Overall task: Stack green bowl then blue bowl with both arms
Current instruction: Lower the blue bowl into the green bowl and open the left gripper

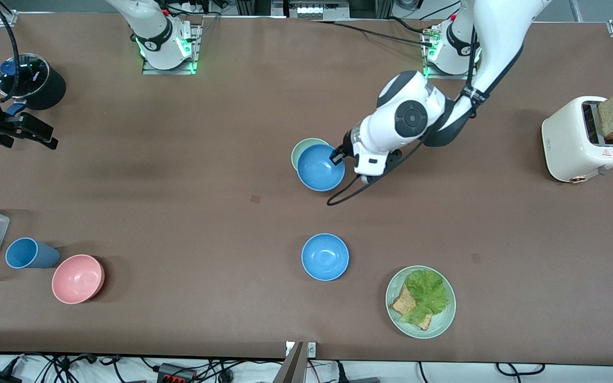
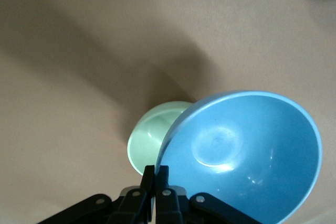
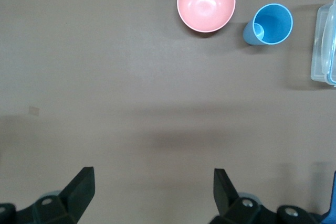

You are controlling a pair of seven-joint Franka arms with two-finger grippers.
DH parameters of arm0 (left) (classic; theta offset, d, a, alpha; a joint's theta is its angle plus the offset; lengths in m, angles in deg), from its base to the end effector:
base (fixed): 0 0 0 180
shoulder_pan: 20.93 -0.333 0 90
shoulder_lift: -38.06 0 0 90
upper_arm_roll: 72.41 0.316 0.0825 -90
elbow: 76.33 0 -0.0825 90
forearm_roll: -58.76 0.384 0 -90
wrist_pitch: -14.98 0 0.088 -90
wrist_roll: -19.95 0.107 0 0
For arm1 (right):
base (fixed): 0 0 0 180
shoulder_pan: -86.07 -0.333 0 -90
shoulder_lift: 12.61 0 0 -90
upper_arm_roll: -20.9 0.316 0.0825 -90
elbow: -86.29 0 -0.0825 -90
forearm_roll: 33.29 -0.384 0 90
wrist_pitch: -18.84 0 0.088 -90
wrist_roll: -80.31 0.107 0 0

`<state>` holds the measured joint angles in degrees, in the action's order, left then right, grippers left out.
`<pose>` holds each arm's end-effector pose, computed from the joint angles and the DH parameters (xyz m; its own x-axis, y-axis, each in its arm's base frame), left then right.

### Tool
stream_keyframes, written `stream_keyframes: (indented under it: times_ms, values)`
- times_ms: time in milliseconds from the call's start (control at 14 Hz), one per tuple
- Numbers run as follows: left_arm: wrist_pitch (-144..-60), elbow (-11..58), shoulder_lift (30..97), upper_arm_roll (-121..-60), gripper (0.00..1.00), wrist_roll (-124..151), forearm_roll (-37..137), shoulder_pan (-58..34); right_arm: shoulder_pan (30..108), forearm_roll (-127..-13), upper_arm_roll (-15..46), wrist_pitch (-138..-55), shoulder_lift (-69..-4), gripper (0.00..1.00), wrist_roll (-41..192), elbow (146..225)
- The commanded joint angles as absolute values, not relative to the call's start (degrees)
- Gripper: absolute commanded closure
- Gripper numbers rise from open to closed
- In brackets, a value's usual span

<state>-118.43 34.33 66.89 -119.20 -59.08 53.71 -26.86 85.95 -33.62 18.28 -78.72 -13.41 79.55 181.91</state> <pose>0.4905 -0.3850 0.3068 0.6520 0.6427 -0.4023 0.7266 -0.6812 0.0894 0.5673 -0.0241 0.5816 0.9993 -0.0311 0.0200 -0.0310 -0.9995 -0.0048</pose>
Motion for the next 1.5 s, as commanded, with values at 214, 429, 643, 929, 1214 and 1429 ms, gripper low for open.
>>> stream_keyframes:
  times_ms: [214, 429, 643, 929, 1214, 1429]
  values:
    - [-122.9, 39.4, 63.8, -119.3, 1.0, -61.7, 53.0, -25.5, 85.9, -32.5, 18.6, -78.3, -12.1, 0.0, 78.8, 182.7]
    - [-125.0, 41.2, 63.8, -119.3, 1.0, -61.7, 53.0, -25.4, 85.9, -32.7, 18.6, -77.9, -12.1, 0.0, 78.8, 182.4]
    - [-125.9, 41.9, 63.9, -119.3, 1.0, -61.7, 53.0, -25.1, 85.9, -32.5, 18.6, -76.9, -12.2, 0.0, 78.7, 182.2]
    - [-130.2, 44.6, 63.8, -119.3, 1.0, -61.7, 53.0, -25.1, 85.9, -32.9, 18.6, -76.5, -12.2, 0.0, 78.9, 182.3]
    - [-130.2, 44.6, 63.9, -119.3, 1.0, -61.9, 53.0, -24.4, 85.9, -32.4, 18.6, -77.0, -12.7, 0.0, 78.7, 182.1]
    - [-130.1, 44.6, 63.9, -119.3, 0.87, -61.9, 53.0, -24.2, 85.9, -32.4, 18.6, -77.4, -12.8, 0.0, 78.8, 182.1]
